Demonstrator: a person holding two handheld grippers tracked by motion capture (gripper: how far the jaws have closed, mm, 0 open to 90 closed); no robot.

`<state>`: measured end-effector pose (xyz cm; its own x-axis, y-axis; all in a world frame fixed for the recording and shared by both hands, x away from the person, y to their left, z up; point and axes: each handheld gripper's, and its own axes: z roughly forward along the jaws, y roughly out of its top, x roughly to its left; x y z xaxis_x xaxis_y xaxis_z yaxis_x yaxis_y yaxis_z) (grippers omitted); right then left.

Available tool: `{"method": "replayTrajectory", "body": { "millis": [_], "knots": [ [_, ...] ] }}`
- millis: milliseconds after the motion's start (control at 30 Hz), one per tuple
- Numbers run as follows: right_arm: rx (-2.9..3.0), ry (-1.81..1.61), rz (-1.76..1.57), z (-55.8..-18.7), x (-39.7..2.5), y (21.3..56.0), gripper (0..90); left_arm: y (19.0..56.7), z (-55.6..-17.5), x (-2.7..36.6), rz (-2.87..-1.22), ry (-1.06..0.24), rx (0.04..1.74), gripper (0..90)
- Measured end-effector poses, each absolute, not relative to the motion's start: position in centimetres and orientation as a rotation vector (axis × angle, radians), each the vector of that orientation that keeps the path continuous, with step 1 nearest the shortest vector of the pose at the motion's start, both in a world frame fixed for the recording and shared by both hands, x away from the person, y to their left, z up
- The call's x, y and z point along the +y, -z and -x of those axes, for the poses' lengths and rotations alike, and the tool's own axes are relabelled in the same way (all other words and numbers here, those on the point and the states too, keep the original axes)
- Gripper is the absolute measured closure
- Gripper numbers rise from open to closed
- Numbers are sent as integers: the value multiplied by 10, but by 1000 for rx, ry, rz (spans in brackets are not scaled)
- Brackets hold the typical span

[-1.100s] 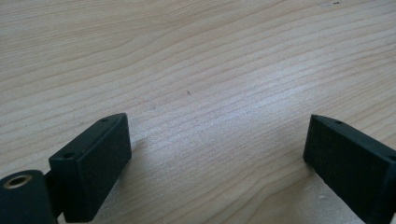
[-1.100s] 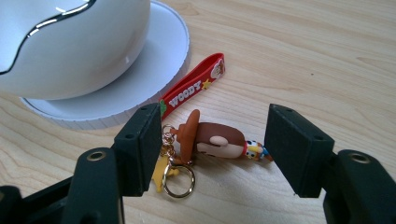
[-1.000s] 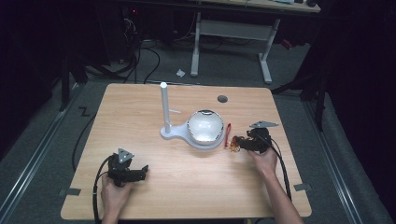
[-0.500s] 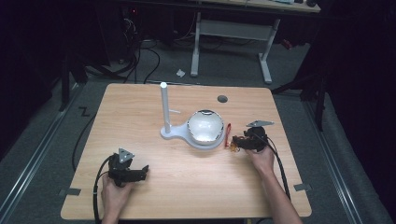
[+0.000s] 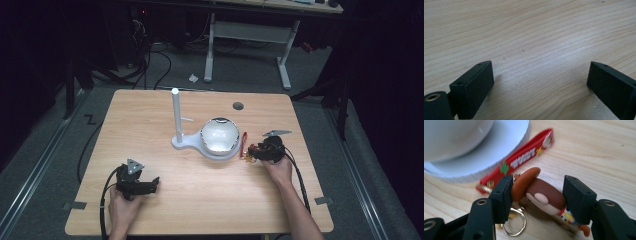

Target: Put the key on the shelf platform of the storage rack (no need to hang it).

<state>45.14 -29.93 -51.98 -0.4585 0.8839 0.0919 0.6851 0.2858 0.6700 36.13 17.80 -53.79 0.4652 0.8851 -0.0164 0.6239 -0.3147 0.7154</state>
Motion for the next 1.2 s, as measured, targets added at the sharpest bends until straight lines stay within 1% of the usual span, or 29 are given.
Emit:
{"method": "replayTrajectory", "body": {
  "millis": [333,600,800,1200],
  "knots": [
    [2276,-898,-1360,-448,-294,520,463,538,-361,178,-2052,-507,1250,73],
    [2251,-965,-1367,-444,-297,512,469,538,-361,178,-2052,-507,1250,73],
    [2235,-1001,-1371,-439,-302,503,471,538,-361,178,-2052,-506,1250,74],
    [2170,-1158,-1369,-422,-320,472,475,538,-361,178,-2051,-507,1251,75]
  ]
}}
